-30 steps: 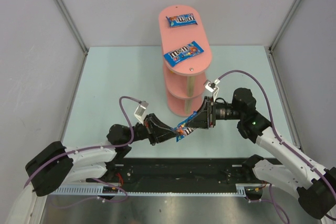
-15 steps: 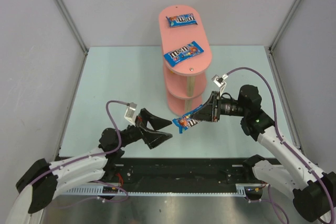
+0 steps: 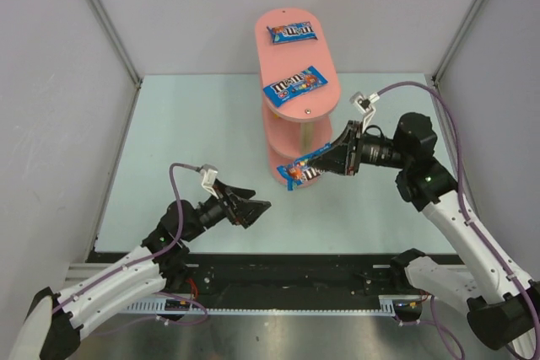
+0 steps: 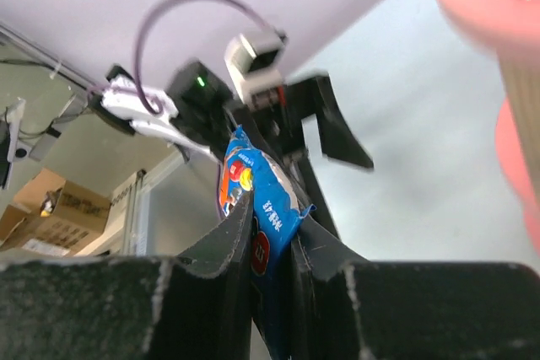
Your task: Place and organize the candy bags onto the shelf
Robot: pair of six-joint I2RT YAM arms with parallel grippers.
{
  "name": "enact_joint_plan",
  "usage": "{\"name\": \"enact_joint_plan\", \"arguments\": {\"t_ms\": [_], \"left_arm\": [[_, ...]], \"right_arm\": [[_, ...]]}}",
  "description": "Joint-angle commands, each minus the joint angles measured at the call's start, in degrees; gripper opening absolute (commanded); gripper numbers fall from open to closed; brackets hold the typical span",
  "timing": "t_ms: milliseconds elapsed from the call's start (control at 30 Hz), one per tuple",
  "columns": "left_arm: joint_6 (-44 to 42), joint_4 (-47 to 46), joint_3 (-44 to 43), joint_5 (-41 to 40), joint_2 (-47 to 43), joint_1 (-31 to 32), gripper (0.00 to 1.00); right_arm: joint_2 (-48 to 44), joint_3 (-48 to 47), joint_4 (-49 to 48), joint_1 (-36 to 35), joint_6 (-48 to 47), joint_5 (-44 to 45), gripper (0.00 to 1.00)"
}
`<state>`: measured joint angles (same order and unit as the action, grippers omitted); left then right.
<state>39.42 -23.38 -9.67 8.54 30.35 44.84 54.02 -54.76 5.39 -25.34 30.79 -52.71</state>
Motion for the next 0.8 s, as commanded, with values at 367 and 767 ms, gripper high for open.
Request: {"name": "enact_joint_plan", "arguments": {"t_ms": [367, 767], "left_arm": [[-2.5, 5.5, -3.2, 0.2, 0.5, -0.5, 1.00], [-2.5, 4.7, -3.0, 1.9, 1.6, -0.5, 1.00]], "right_arm": [[28.5, -44.6, -1.6, 8.0, 6.4, 4.9, 0.00], [54.9, -69.1, -3.3, 15.3, 17.1, 0.0, 0.00]]}}
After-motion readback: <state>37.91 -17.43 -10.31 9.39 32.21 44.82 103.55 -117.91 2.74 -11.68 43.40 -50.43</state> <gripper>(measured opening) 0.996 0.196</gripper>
